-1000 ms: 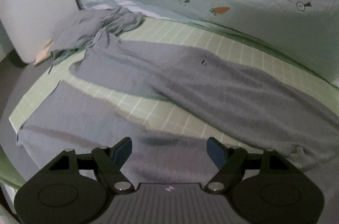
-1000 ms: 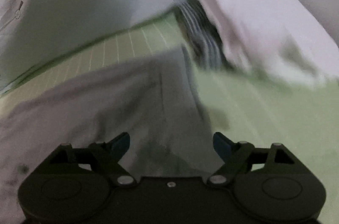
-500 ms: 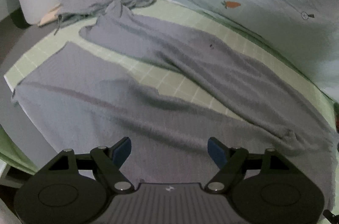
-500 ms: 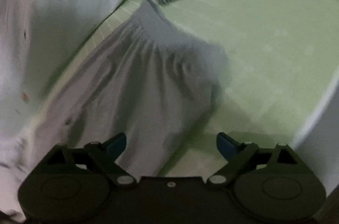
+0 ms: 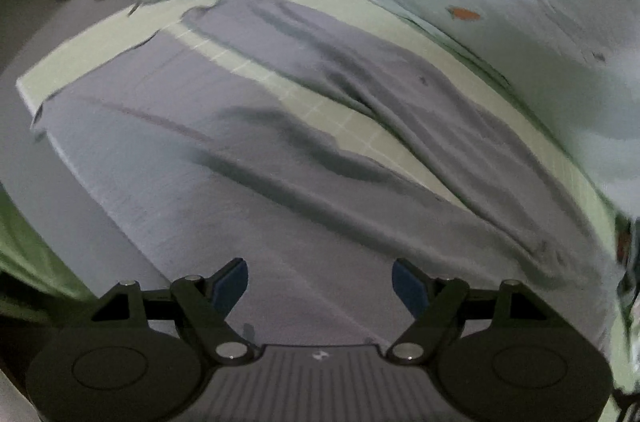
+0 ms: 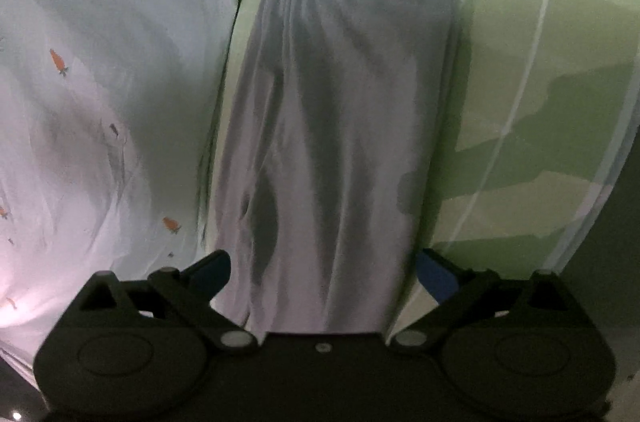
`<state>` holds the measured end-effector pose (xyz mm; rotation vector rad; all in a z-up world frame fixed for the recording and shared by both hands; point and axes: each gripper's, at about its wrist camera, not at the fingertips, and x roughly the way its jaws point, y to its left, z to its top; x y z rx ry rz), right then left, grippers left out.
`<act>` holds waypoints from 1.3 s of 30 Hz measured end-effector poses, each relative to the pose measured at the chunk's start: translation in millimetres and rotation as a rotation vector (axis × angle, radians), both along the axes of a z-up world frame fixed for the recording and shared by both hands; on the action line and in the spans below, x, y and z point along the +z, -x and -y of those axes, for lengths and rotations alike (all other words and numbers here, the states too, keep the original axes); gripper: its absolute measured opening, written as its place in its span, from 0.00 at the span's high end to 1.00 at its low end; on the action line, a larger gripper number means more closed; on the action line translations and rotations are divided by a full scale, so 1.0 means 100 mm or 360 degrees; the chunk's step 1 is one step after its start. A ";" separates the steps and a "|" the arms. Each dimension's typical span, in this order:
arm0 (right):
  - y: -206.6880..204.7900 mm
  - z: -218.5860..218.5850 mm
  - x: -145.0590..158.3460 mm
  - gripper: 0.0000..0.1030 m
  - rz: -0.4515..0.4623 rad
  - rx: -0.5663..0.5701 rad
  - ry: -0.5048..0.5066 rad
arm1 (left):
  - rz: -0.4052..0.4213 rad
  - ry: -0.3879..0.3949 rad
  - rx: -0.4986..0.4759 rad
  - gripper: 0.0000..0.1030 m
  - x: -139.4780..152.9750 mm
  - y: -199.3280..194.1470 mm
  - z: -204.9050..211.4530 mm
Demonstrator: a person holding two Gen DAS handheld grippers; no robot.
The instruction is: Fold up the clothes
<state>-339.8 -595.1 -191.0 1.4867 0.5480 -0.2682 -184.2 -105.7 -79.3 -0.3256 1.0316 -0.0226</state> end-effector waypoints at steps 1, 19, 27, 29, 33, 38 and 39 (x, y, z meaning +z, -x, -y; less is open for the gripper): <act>-0.02 -0.05 -0.01 0.02 0.0004 0.0009 -0.0009 | -0.0007 0.0021 0.0022 0.22 -0.01 -0.02 -0.08; -0.64 -1.31 0.48 0.01 -0.0386 -0.0001 0.0435 | -0.0027 0.0052 0.0252 0.22 -0.13 -0.62 -1.63; -1.49 -2.13 1.10 0.01 -0.0542 0.0142 0.1286 | 0.0157 -0.0069 0.0138 0.23 0.05 -1.42 -1.95; -1.72 -2.28 1.10 0.01 -0.0548 0.0191 0.1339 | 0.0198 -0.0113 0.0074 0.25 0.07 -1.66 -1.94; -2.19 -2.54 1.10 0.01 -0.0554 0.0292 0.1438 | 0.0208 -0.0153 -0.0016 0.32 -0.03 -2.11 -1.85; -2.72 -2.82 1.04 0.01 -0.0609 0.0437 0.1641 | 0.0219 -0.0203 -0.0130 0.43 -0.15 -2.67 -1.75; -2.82 -2.87 1.03 0.01 -0.0631 0.0470 0.1675 | 0.0221 -0.0213 -0.0153 0.47 -0.18 -2.78 -1.73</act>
